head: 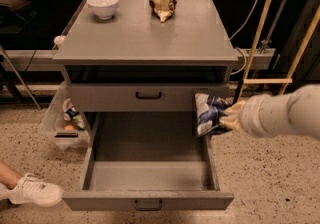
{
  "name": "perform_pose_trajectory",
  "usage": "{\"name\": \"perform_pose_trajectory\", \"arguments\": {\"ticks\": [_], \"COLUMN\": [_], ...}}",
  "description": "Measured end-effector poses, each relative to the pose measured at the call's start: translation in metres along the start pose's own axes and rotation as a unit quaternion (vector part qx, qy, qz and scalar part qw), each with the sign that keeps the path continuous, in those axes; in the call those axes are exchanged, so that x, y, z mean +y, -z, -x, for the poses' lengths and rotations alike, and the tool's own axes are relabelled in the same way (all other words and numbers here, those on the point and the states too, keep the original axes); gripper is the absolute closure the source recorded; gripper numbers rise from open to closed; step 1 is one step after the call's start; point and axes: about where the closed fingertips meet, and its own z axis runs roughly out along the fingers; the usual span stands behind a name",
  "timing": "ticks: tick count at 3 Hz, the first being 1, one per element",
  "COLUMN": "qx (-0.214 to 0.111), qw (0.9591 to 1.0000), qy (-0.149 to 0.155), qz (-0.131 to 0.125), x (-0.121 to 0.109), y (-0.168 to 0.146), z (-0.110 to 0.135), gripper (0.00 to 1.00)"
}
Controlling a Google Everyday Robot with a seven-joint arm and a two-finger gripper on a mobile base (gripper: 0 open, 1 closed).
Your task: Place blue chip bag into middle drawer
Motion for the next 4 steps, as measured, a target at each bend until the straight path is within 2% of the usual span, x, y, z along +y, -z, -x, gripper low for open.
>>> {"name": "perform_pose_trajectory", "arguments": {"ticks": [1,2,3,4], "qx": [0.035,0.037,0.035,0.019], "qw": [0.9981,0.9972,0.9972,0.9971], "qy": [-0.050,-0.064,-0.065,-0.032], "qz": [0.005,0.002,0.014,0.065], "x": [0.050,0.076,0.081,0.120], "y": [-0.060,-0.073,-0.082,-0.121], "z": [-0.077,-0.091,-0.094,-0.091], "gripper": [1.00,1.00,1.00,1.00]}}
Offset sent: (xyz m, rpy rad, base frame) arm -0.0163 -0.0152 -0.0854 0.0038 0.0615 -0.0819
